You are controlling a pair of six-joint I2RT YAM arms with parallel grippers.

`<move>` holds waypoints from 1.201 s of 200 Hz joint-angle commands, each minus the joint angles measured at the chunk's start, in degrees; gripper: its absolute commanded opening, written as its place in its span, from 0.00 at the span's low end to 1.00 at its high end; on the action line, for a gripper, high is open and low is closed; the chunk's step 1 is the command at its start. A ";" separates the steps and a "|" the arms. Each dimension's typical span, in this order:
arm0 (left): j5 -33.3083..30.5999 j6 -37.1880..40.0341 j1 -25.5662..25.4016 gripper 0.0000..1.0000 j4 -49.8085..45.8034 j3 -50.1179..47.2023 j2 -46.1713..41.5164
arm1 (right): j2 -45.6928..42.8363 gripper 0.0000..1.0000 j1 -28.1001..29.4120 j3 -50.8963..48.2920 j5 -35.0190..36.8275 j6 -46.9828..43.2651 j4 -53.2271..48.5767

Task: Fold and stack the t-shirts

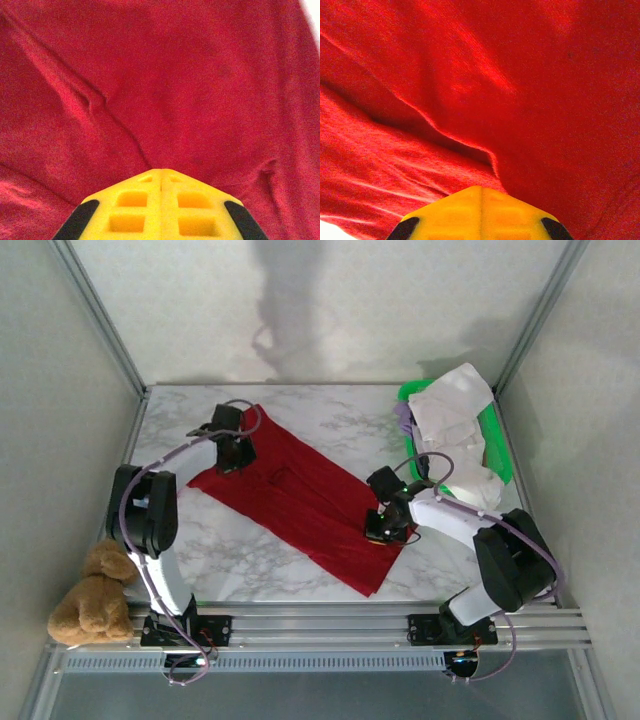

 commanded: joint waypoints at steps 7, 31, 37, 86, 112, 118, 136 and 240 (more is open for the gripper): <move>1.11 -0.94 0.02 0.00 3.67 -0.43 3.33 | 0.62 0.00 -0.03 -2.54 -1.63 1.56 0.70; 0.92 -0.75 0.33 0.00 4.74 0.39 6.51 | 0.92 0.00 0.10 -4.08 -4.16 1.60 2.52; 1.20 -0.67 0.49 0.00 5.43 0.39 7.32 | 1.10 0.00 0.38 -4.12 -4.52 1.71 2.63; 3.00 1.18 0.66 0.00 6.34 6.70 16.79 | 3.50 0.00 5.16 -4.85 -6.52 5.78 6.34; 4.18 2.17 0.17 0.00 5.32 13.87 20.41 | 4.96 0.00 10.38 0.16 -7.47 7.75 6.80; 4.17 2.36 -0.09 0.00 4.20 16.31 21.05 | 4.45 0.00 11.41 1.32 -7.01 8.39 6.83; 3.89 2.70 -0.78 0.00 0.71 23.14 21.51 | 2.26 0.01 12.95 3.41 -8.95 11.27 9.15; 1.68 0.73 -1.01 0.00 -0.54 16.15 6.77 | -2.07 0.02 9.11 7.42 -2.37 3.47 -2.62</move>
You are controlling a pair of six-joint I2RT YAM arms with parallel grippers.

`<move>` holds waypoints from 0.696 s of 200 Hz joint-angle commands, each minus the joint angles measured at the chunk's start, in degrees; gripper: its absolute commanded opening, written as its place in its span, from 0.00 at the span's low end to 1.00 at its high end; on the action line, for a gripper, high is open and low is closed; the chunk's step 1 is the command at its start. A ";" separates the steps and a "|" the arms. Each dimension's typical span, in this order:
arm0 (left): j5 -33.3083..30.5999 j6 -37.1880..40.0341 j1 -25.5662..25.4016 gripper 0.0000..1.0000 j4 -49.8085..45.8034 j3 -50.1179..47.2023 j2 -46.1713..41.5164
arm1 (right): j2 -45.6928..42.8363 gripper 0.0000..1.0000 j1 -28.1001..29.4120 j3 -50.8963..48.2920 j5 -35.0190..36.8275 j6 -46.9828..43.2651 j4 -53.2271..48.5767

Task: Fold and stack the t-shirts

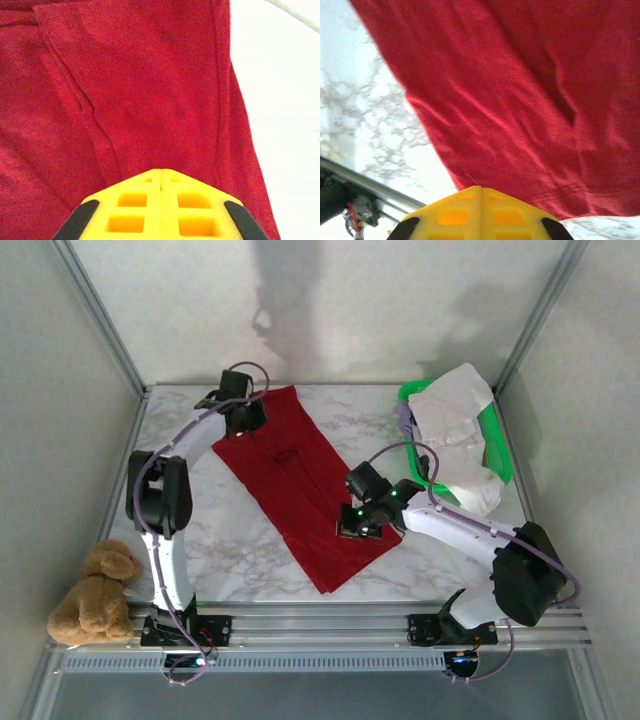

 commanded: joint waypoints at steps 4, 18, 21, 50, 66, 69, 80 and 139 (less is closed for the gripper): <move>-0.98 -0.80 -0.23 0.00 0.98 -6.32 -1.69 | 2.71 0.02 -1.53 -1.27 1.63 -2.36 -2.20; -0.17 -1.35 -0.35 0.00 2.93 -8.94 -1.24 | 4.74 0.01 -3.57 -2.06 1.21 -2.76 -1.24; -0.10 -1.49 -0.36 0.00 3.35 -9.51 -1.13 | 5.15 0.01 -3.70 -2.24 1.03 -2.77 -1.05; 0.01 -2.34 -0.40 0.00 5.71 -11.48 1.42 | 8.86 0.01 -3.98 -3.70 -1.77 -3.66 1.00; 0.36 -2.68 -0.52 0.00 6.74 -11.58 3.59 | 10.27 0.01 -3.96 -4.88 -2.59 -3.68 2.10; 0.44 -2.70 -0.59 0.00 6.93 -11.51 3.93 | 10.48 0.01 -3.95 -5.12 -2.74 -3.69 2.21; 0.46 -2.92 -0.64 0.00 7.45 -11.51 5.21 | 11.24 0.01 -4.00 -5.92 -3.40 -3.45 2.97; 2.09 -1.81 -1.12 0.00 9.09 -8.50 13.09 | 17.25 0.01 1.43 -7.48 -11.39 1.35 8.56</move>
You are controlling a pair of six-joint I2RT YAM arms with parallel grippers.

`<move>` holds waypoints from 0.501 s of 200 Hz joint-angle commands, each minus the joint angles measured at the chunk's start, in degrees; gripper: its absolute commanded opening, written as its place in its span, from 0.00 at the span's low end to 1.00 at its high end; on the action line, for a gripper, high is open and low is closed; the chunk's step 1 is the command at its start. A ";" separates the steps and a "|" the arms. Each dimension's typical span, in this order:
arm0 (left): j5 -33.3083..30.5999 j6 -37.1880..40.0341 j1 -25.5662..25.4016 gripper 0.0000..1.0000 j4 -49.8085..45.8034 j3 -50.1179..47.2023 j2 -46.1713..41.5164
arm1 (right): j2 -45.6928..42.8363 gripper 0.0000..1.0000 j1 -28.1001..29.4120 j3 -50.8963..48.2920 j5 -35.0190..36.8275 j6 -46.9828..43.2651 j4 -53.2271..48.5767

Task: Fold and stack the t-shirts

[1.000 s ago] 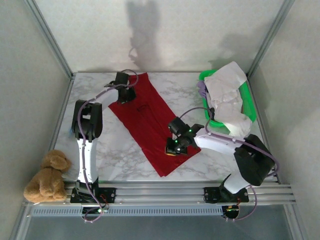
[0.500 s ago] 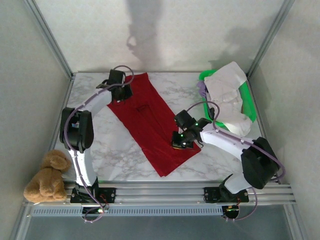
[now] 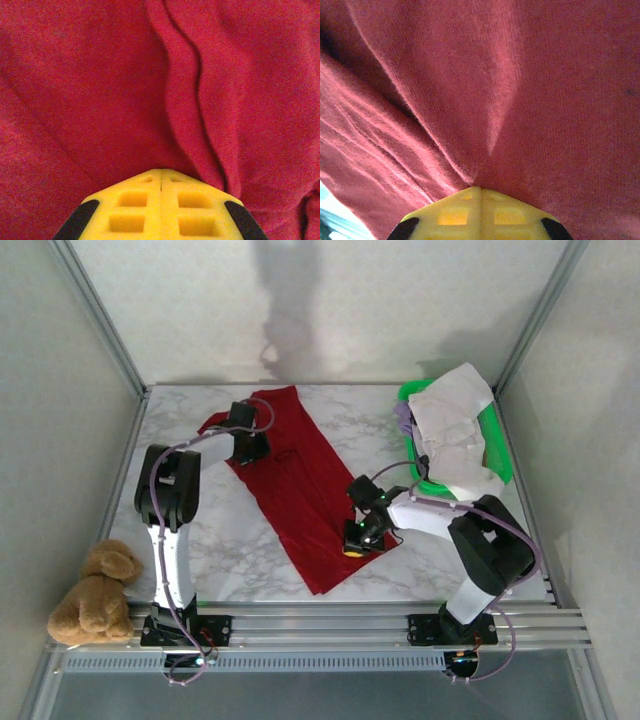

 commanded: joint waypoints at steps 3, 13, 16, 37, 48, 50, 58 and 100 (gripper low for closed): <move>1.54 0.39 -0.88 0.00 -0.68 3.06 6.76 | 5.45 0.01 4.47 -0.01 -3.71 2.68 1.56; 2.17 1.25 -1.42 0.00 -2.24 6.91 9.44 | 7.30 0.01 6.27 2.32 -4.78 3.31 1.87; 2.41 1.60 -1.64 0.00 -2.85 8.28 10.28 | 7.96 0.00 6.76 3.16 -5.05 3.48 1.80; 3.82 3.94 -3.69 0.00 -9.20 19.66 15.13 | 9.03 0.00 9.45 8.94 -6.70 4.32 1.95; 3.58 4.96 -4.55 0.00 -12.53 24.88 15.86 | 6.31 0.01 10.06 10.33 -6.74 5.27 3.14; 3.47 5.09 -4.64 0.00 -13.08 25.84 15.78 | 5.69 0.01 10.08 10.52 -6.54 5.38 3.13; 2.58 5.66 -4.77 0.00 -15.01 28.69 15.19 | 3.29 0.03 10.14 11.42 -5.35 5.70 2.23; -2.50 5.88 -3.35 0.00 -19.31 32.72 7.96 | -3.01 0.05 9.40 15.16 2.45 2.21 -8.22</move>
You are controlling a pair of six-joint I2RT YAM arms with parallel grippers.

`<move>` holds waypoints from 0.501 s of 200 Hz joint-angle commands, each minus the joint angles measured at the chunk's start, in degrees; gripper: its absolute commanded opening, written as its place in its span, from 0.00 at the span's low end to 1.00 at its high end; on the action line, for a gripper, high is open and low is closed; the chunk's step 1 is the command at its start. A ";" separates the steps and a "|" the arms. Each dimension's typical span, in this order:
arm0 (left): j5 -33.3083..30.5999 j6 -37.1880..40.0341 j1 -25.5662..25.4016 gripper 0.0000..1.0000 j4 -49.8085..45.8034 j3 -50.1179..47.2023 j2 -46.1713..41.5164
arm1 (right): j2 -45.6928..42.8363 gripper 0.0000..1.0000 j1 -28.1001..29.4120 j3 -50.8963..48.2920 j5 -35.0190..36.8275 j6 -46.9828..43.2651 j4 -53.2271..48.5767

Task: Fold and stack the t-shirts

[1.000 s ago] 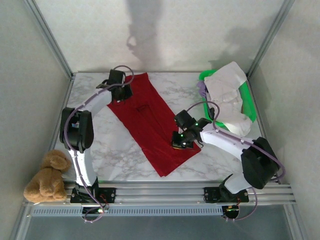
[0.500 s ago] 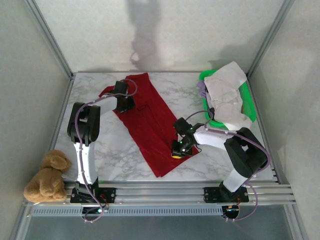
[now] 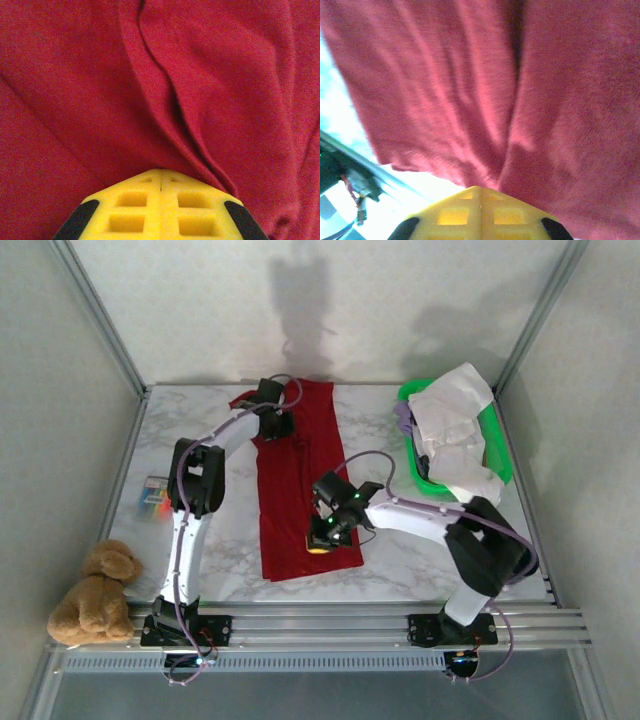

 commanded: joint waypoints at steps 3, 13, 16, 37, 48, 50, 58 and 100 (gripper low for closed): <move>-4.25 1.28 1.56 0.00 -5.54 2.14 -6.73 | -3.15 0.05 -0.71 1.89 5.09 -1.73 -6.71; -5.21 1.16 1.63 0.00 -5.49 1.48 -8.05 | -2.88 0.05 -1.10 0.99 5.40 -1.80 -6.32; -5.45 1.12 1.61 0.00 -5.51 1.28 -8.27 | -2.74 0.04 -1.28 0.75 5.29 -1.81 -6.05; -6.44 0.50 1.32 0.00 -3.86 -1.57 -9.14 | -0.64 0.04 -1.83 -0.57 3.27 -1.50 -2.71; -6.52 -0.28 0.88 0.00 -1.76 -4.03 -9.28 | 0.71 0.04 -1.95 -0.77 2.77 -1.39 -1.64; -6.54 -0.41 0.81 0.00 -1.52 -4.43 -9.22 | 0.95 0.04 -2.01 -0.78 2.73 -1.34 -1.45; -6.91 -1.19 0.62 0.00 -0.62 -5.40 -8.84 | 1.87 0.04 -2.19 -0.86 2.99 -1.27 -1.03; -10.59 -2.59 0.65 0.00 1.28 -0.71 -3.40 | 5.90 0.03 -3.46 -2.87 1.98 -1.46 1.22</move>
